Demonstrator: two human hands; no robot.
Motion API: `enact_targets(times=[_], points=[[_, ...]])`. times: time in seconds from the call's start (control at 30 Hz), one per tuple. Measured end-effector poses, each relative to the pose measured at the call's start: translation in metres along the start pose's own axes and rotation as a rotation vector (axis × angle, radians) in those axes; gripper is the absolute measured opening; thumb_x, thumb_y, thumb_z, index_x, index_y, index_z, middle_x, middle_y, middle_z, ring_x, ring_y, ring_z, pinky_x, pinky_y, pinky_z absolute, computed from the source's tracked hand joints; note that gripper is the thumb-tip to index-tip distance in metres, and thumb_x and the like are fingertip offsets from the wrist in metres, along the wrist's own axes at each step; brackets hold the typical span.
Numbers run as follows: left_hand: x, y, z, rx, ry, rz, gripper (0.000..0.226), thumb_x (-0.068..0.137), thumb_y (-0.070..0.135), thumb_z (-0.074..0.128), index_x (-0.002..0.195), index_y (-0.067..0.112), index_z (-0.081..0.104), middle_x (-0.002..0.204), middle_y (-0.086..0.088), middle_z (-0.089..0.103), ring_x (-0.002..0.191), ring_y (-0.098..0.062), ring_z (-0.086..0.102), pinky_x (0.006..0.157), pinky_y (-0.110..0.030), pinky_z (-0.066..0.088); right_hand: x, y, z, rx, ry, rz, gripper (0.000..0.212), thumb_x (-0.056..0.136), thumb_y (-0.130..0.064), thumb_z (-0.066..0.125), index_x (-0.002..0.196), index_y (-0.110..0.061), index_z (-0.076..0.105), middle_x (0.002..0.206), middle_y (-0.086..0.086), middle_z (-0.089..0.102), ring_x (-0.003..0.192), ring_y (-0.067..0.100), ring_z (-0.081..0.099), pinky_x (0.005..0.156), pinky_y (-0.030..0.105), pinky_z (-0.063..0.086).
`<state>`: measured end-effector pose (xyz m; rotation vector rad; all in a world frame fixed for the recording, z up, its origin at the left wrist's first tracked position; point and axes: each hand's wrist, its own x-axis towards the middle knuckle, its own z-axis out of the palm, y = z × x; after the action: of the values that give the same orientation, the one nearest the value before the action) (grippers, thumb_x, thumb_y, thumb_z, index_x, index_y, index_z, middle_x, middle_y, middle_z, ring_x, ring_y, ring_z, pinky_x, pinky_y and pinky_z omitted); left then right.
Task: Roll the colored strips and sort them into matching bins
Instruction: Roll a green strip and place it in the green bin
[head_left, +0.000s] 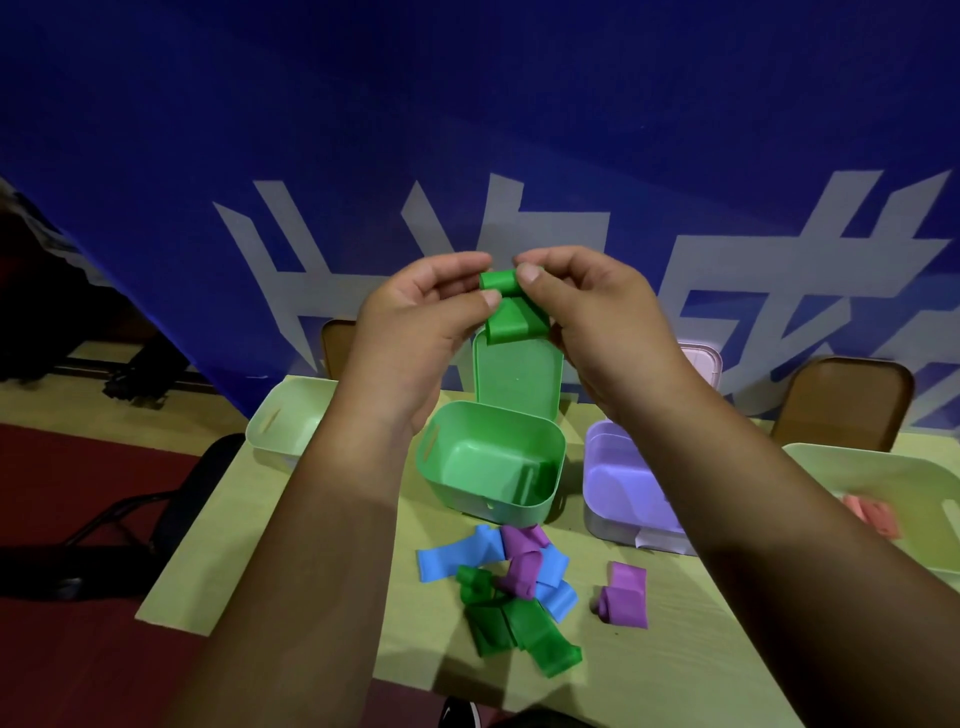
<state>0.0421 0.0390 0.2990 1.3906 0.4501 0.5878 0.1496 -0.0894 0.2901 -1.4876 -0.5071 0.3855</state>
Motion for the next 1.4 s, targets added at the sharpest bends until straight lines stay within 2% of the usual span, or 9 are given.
enact_targets(times=[0.1,0.27,0.37,0.5,0.63,0.77,0.97,1.2,1.4], points=[[-0.002,0.004,0.003,-0.074,-0.006,-0.055,0.025,0.101,0.002,0.069,0.126,0.002,0.072,0.119,-0.019,0.079,0.112,-0.029,0.078,0.1,-0.038,0.063,0.0,0.0,0.002,-0.002,0.009,-0.022,0.011,0.101,-0.021,0.075,0.11,-0.021,0.079,0.103,0.014,0.078,0.089,0.02,0.07,0.088,0.048,0.06],[-0.002,0.005,0.005,-0.026,0.007,-0.106,0.025,0.105,0.023,0.071,0.12,0.005,0.074,0.108,-0.014,0.082,0.102,-0.023,0.081,0.084,-0.03,0.062,-0.003,-0.002,0.001,0.005,-0.019,-0.053,0.014,0.099,-0.014,0.076,0.111,-0.02,0.079,0.108,0.021,0.074,0.09,0.025,0.069,0.091,0.053,0.06],[-0.002,0.002,0.002,-0.021,0.025,-0.087,0.022,0.103,0.018,0.072,0.12,0.005,0.075,0.112,-0.014,0.082,0.104,-0.026,0.08,0.085,-0.03,0.062,-0.003,-0.002,0.001,0.031,-0.034,-0.029,0.017,0.097,-0.009,0.076,0.112,-0.018,0.078,0.109,0.016,0.077,0.1,0.034,0.074,0.092,0.047,0.061],[-0.002,-0.002,0.0,-0.005,0.042,-0.044,0.02,0.101,0.009,0.073,0.121,0.007,0.076,0.117,-0.015,0.08,0.109,-0.028,0.079,0.091,-0.034,0.064,-0.002,0.0,0.002,0.112,-0.052,0.047,0.016,0.099,-0.011,0.074,0.115,-0.011,0.076,0.106,0.013,0.077,0.09,0.019,0.075,0.081,0.03,0.062],[-0.001,-0.001,-0.001,-0.012,0.033,-0.028,0.021,0.1,0.003,0.072,0.12,0.007,0.077,0.119,-0.016,0.079,0.112,-0.028,0.078,0.095,-0.035,0.063,-0.002,0.001,0.0,0.179,-0.069,0.084,0.017,0.104,-0.017,0.07,0.116,-0.007,0.075,0.114,0.02,0.075,0.092,0.027,0.078,0.088,0.038,0.065],[0.002,-0.002,0.0,-0.061,0.027,-0.044,0.025,0.101,-0.003,0.065,0.121,0.007,0.076,0.121,-0.018,0.077,0.114,-0.029,0.077,0.099,-0.038,0.062,-0.004,-0.002,0.002,0.201,-0.053,0.093,0.017,0.102,-0.005,0.069,0.118,-0.001,0.073,0.107,0.017,0.075,0.082,0.023,0.077,0.086,0.035,0.066],[0.003,-0.007,0.009,-0.192,0.067,-0.126,0.025,0.104,0.006,0.067,0.128,0.003,0.068,0.118,-0.022,0.079,0.105,-0.028,0.079,0.093,-0.036,0.063,-0.004,-0.003,0.003,0.229,-0.007,0.063,0.021,0.097,0.006,0.071,0.118,0.001,0.071,0.112,0.025,0.074,0.09,0.031,0.079,0.088,0.035,0.066],[0.006,-0.013,0.009,-0.093,0.118,-0.076,0.029,0.096,0.005,0.079,0.124,0.009,0.072,0.112,-0.011,0.082,0.108,-0.027,0.079,0.098,-0.039,0.063,0.002,0.008,0.003,-0.168,-0.02,-0.03,0.034,0.089,-0.008,0.083,0.115,-0.025,0.071,0.11,-0.008,0.074,0.096,0.015,0.077,0.093,0.044,0.064],[0.011,-0.019,0.012,-0.128,0.088,-0.08,0.041,0.093,0.001,0.08,0.131,0.005,0.067,0.117,-0.013,0.081,0.112,-0.027,0.079,0.099,-0.038,0.062,0.003,0.013,0.006,-0.261,-0.025,-0.08,0.037,0.091,-0.016,0.084,0.121,-0.027,0.066,0.106,-0.014,0.071,0.084,0.001,0.07,0.082,0.023,0.061]])
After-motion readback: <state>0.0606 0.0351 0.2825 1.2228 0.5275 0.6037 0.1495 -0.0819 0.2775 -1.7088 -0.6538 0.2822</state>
